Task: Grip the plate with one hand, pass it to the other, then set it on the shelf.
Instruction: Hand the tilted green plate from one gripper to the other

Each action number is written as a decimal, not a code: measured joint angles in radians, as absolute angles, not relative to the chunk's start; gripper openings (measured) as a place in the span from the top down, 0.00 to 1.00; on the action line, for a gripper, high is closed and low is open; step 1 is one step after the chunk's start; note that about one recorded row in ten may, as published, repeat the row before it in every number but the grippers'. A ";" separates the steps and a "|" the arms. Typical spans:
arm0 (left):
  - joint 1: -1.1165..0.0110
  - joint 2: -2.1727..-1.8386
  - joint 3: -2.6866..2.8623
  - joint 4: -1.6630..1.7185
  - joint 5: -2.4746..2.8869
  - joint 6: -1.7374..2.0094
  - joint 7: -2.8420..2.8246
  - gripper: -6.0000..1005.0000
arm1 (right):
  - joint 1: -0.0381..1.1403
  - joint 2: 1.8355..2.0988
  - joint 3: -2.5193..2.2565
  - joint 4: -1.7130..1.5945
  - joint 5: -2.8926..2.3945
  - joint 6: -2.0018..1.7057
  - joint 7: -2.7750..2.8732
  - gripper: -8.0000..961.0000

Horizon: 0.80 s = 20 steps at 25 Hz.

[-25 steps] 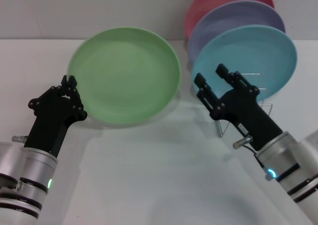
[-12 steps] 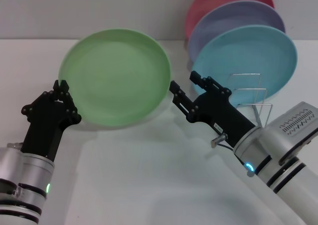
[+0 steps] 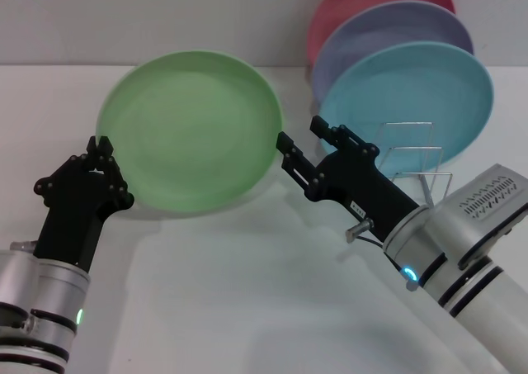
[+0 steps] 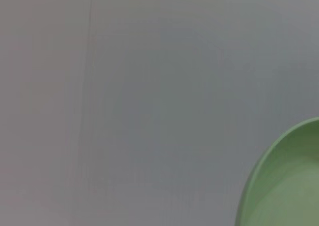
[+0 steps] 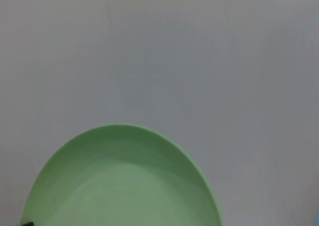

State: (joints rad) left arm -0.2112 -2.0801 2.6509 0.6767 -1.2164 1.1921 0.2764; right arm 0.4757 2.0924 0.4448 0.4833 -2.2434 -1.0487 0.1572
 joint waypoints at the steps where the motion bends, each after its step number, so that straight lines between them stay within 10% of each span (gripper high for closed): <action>1: -0.210 -2.080 2.652 0.677 -1.217 1.194 0.276 0.96 | 0.478 2.092 0.445 0.484 -2.243 -1.045 0.157 0.39; 20: -0.213 -2.080 2.658 0.686 -1.216 1.200 0.312 0.96 | 0.518 2.092 0.462 0.509 -2.221 -0.937 0.161 0.43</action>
